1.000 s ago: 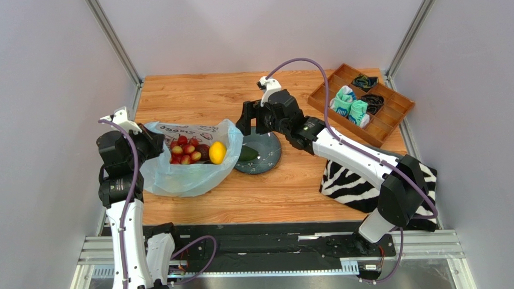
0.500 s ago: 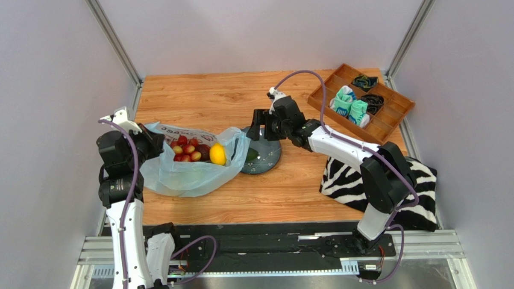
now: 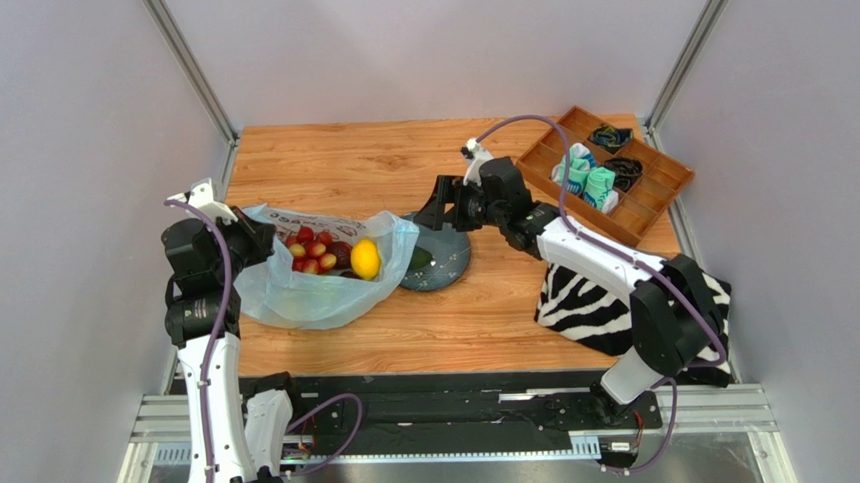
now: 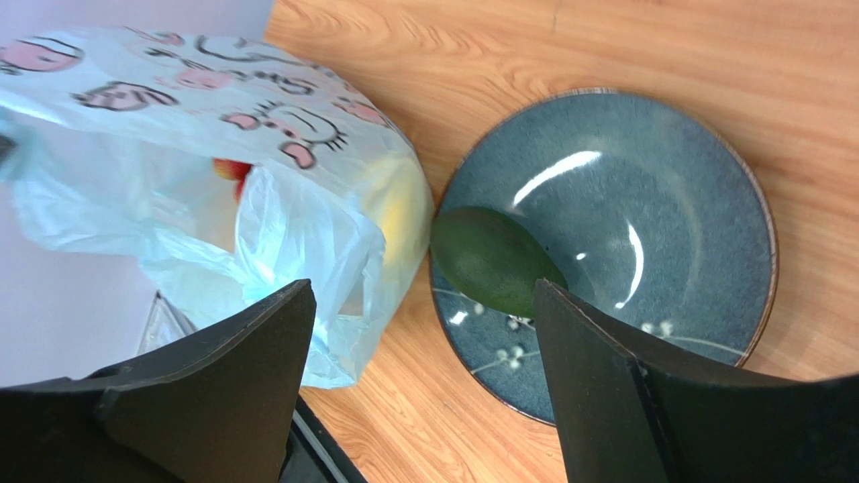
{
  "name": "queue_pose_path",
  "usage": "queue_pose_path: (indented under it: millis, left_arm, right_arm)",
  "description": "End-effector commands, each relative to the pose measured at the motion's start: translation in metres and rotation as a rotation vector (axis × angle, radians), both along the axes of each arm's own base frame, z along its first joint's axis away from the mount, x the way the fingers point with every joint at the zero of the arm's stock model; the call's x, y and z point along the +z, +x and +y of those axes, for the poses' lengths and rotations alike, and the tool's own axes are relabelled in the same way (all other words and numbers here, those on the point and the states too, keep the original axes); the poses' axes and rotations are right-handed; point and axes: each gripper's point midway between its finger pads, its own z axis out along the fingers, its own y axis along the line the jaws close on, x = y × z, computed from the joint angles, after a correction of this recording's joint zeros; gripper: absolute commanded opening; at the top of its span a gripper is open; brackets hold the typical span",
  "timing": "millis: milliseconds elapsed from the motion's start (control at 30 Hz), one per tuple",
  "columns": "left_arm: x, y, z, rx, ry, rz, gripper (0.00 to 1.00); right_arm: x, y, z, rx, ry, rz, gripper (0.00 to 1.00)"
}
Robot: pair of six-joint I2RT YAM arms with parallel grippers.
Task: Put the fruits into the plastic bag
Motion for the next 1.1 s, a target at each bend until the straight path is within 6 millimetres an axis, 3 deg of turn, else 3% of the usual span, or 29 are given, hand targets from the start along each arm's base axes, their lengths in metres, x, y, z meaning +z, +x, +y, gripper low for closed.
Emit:
queue_pose_path:
  millis: [0,167,300,333,467,567,700,933,1067]
  left_arm:
    - [0.005,0.002,0.0,-0.007,-0.003,-0.028,0.0]
    - [0.005,0.002,0.0,-0.007,-0.002,-0.029,0.0]
    - [0.005,0.003,-0.001,-0.011,-0.005,-0.029,0.0]
    - [0.005,0.003,-0.001,-0.013,-0.006,-0.027,0.0]
    - [0.005,0.003,-0.001,-0.011,-0.006,-0.027,0.0]
    - [0.004,0.003,-0.002,-0.013,-0.009,-0.026,0.0]
    - [0.004,0.003,-0.002,-0.015,-0.009,-0.026,0.0]
    - [0.005,0.004,-0.002,-0.017,-0.009,-0.026,0.0]
    - [0.004,0.004,-0.002,-0.018,-0.01,-0.023,0.0]
  right_arm:
    - [0.045,0.008,-0.012,-0.011,0.09,-0.116,0.83]
    - [0.047,0.015,-0.029,-0.051,0.132,-0.124,0.83]
    - [0.036,0.024,-0.04,-0.099,0.114,-0.104,0.83]
    - [0.022,0.033,-0.046,-0.145,0.055,-0.097,0.83]
    - [-0.022,0.039,-0.061,-0.232,-0.175,-0.009,0.8]
    - [-0.041,0.029,-0.044,-0.184,-0.262,-0.017,0.8]
    - [-0.05,0.025,-0.017,-0.13,-0.324,-0.038,0.81]
    - [-0.058,0.01,0.032,0.043,-0.375,-0.114,0.82]
    - [-0.063,0.003,0.047,0.101,-0.444,-0.15,0.82]
